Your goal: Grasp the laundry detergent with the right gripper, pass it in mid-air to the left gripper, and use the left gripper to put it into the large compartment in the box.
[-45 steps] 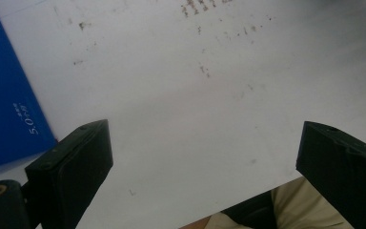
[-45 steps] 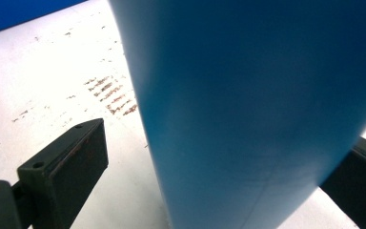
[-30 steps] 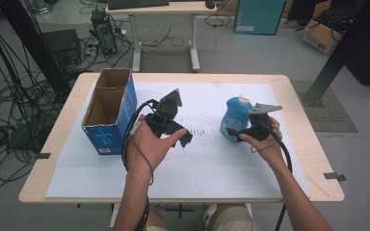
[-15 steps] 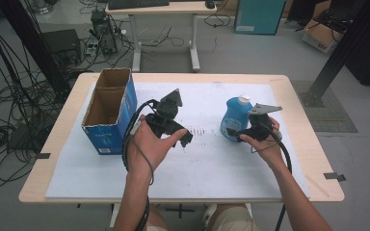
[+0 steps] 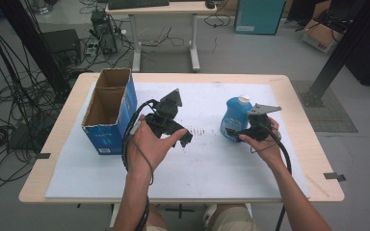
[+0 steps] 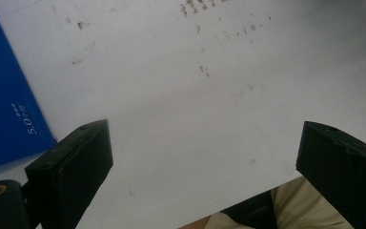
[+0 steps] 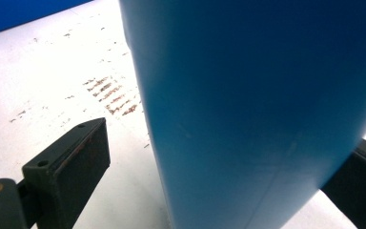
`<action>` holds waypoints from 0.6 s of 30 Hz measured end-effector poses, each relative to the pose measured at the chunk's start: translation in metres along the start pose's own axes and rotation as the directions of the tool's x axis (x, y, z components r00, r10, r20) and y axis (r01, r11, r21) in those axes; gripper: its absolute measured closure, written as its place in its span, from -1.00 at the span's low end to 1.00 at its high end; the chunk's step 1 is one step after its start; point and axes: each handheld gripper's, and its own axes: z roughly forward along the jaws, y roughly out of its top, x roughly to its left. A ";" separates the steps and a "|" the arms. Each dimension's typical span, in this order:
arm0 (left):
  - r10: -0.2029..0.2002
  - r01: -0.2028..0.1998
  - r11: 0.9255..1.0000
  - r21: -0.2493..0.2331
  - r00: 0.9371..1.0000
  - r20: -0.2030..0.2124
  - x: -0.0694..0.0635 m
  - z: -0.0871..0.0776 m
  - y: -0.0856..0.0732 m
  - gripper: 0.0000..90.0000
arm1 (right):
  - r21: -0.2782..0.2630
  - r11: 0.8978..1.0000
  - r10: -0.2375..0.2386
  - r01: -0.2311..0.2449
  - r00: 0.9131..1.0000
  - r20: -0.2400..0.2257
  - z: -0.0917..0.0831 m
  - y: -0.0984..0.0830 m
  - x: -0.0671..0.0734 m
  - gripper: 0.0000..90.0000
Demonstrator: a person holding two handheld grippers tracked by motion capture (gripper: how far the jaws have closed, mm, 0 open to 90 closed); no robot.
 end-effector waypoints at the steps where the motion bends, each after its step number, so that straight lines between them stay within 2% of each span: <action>1: 0.000 0.000 1.000 0.000 1.000 0.000 0.000 0.000 0.000 -0.88 | 0.000 1.000 0.000 0.000 1.000 0.000 0.000 0.000 0.000 -0.91; 18: 0.003 -0.003 1.000 0.003 1.000 0.000 -0.001 0.001 0.001 -0.88 | 0.000 1.000 0.000 0.000 1.000 -0.001 0.000 -0.002 -0.001 -0.91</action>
